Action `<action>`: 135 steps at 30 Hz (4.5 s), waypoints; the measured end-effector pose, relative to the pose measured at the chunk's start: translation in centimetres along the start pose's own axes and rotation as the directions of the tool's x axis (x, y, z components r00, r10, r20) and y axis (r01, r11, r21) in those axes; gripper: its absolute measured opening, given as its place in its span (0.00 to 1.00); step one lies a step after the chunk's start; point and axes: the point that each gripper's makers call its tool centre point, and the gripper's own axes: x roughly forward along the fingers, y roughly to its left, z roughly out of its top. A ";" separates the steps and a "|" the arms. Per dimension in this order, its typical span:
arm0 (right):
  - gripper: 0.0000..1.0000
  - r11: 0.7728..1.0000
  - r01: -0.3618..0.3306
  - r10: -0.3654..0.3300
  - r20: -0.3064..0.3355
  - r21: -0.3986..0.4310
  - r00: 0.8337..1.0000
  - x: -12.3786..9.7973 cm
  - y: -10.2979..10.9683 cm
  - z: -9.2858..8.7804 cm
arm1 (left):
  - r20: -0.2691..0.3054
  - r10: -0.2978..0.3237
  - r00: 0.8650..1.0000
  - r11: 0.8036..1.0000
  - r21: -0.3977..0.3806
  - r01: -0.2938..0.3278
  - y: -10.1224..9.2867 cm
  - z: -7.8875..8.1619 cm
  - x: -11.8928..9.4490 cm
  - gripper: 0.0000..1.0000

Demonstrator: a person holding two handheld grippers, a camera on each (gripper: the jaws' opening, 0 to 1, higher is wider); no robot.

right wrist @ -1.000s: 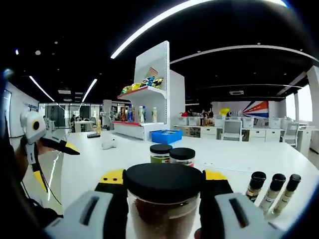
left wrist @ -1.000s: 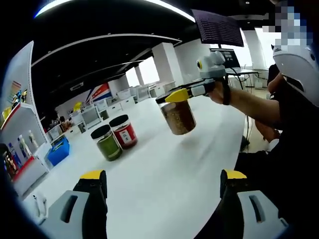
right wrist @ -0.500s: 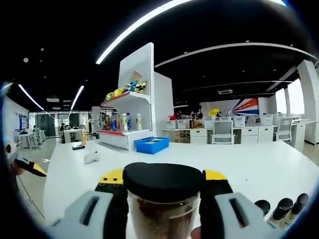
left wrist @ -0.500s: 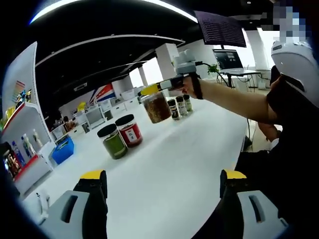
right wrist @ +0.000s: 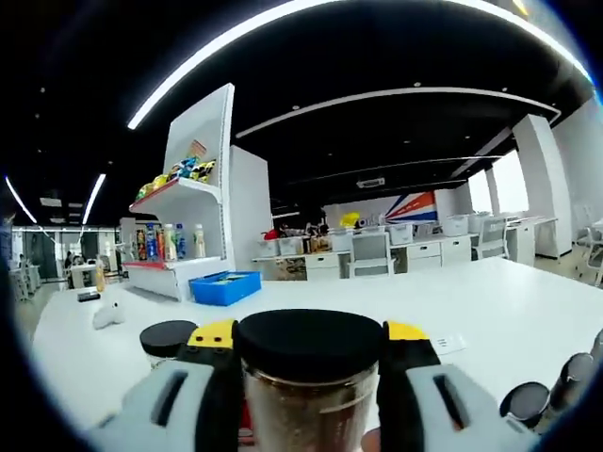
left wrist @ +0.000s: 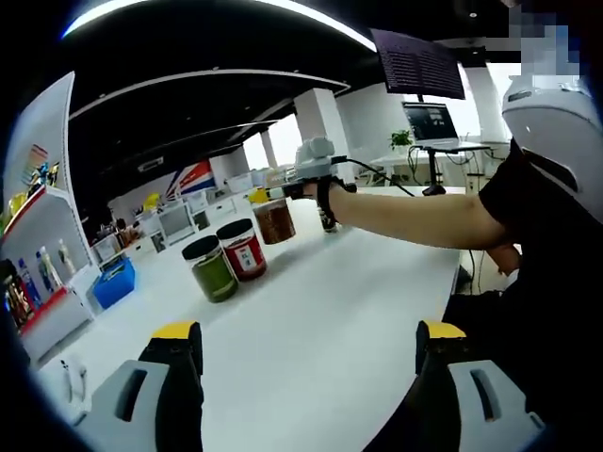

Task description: Pick up the mixed condiments and ingredients on the table and sort them into separate groups

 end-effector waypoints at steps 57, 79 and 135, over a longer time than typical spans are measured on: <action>0.56 0.999 0.042 -0.042 0.016 0.023 0.999 -0.9 0.3 -4.2 | -0.026 -0.017 1.000 1.000 0.017 0.017 -0.6 -1.1 0.6 0.89; 0.54 0.995 0.035 -0.036 0.002 0.095 0.999 -1.9 0.5 -4.7 | -0.028 -0.021 0.999 0.999 0.028 0.022 -0.9 -0.8 0.7 0.89; 0.97 0.985 -0.115 0.096 -0.145 -0.130 0.985 -14.9 1.4 -0.9 | -0.021 -0.028 0.999 0.998 0.057 0.029 -2.7 1.0 1.6 0.89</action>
